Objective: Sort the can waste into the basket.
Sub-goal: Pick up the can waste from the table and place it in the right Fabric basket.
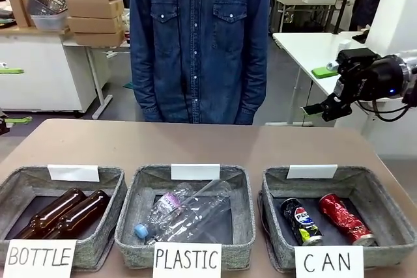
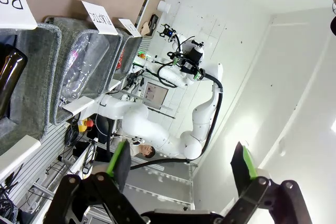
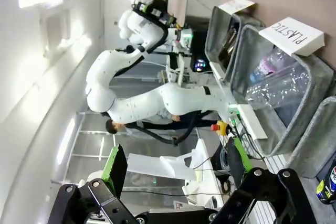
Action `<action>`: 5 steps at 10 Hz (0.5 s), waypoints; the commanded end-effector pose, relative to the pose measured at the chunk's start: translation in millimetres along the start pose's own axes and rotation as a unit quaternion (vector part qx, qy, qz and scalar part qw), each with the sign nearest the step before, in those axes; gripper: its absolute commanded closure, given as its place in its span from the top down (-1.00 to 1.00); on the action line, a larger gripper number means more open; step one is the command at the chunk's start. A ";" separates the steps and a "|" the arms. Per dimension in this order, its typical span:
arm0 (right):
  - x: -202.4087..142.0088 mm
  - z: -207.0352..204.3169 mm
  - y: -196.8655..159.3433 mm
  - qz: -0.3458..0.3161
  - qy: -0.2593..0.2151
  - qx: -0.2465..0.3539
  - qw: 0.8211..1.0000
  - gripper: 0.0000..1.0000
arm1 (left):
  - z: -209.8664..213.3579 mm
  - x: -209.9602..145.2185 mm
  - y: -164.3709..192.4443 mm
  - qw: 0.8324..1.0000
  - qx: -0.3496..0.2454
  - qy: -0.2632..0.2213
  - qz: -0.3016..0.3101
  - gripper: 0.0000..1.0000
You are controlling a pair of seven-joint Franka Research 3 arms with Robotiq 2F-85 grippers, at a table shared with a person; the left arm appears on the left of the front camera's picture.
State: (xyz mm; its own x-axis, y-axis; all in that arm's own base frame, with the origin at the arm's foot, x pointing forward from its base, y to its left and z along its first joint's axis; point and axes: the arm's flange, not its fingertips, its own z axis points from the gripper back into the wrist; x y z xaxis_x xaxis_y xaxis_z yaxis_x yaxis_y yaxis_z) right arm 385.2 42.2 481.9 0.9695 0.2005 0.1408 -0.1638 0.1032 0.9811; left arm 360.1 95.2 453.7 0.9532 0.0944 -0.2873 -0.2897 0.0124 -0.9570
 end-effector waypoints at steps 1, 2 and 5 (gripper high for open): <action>2.2 2.4 -2.3 0.008 0.004 -0.002 1.000 1.00 | 0.2 -2.7 -0.4 1.000 0.003 -0.001 -0.005 1.00; 2.2 2.4 -2.3 0.008 0.004 -0.002 1.000 1.00 | 0.2 -2.7 -0.4 1.000 0.003 -0.001 -0.005 1.00; 2.2 2.4 -2.3 0.008 0.004 -0.002 1.000 1.00 | 0.2 -2.7 -0.4 1.000 0.003 -0.001 -0.005 1.00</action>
State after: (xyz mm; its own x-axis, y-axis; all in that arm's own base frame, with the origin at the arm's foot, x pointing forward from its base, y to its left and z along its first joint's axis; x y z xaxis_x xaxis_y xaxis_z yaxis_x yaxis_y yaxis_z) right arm 386.2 41.2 479.5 0.9704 0.1981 0.1384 -0.1614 0.1052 0.9813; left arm 360.1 95.2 453.7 0.9532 0.0944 -0.2873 -0.2897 0.0124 -0.9570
